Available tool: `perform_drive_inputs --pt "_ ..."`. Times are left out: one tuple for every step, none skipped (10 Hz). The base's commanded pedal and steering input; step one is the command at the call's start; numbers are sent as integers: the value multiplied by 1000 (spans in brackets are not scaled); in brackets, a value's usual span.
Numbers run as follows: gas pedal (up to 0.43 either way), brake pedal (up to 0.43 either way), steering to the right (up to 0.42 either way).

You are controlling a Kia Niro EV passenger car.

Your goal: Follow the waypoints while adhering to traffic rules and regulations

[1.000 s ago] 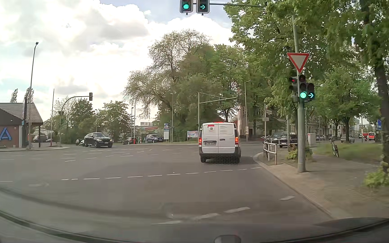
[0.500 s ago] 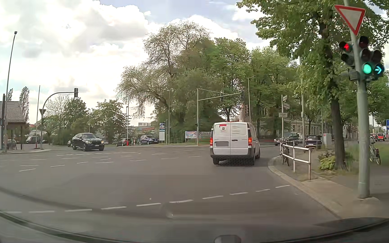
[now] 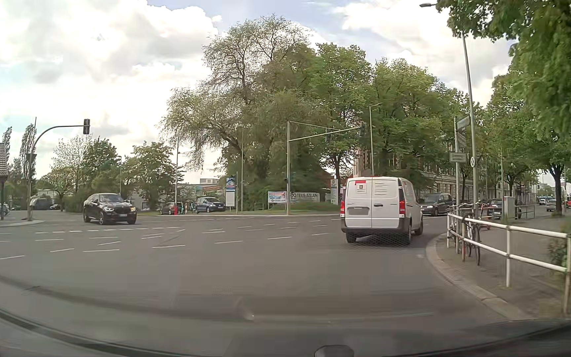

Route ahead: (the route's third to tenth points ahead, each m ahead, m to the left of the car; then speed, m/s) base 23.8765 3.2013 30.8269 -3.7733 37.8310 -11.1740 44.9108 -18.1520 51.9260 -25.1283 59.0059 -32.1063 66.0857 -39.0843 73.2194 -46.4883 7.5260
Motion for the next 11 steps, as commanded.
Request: perform_drive_inputs --pt "67 18 0" --pt "79 18 7" --pt "79 18 34" --pt "87 18 60" --pt "87 24 84" --pt "98 18 108" --pt "98 18 121" --pt "98 18 139" --pt "98 18 152" --pt "98 18 161" --pt "98 18 172"
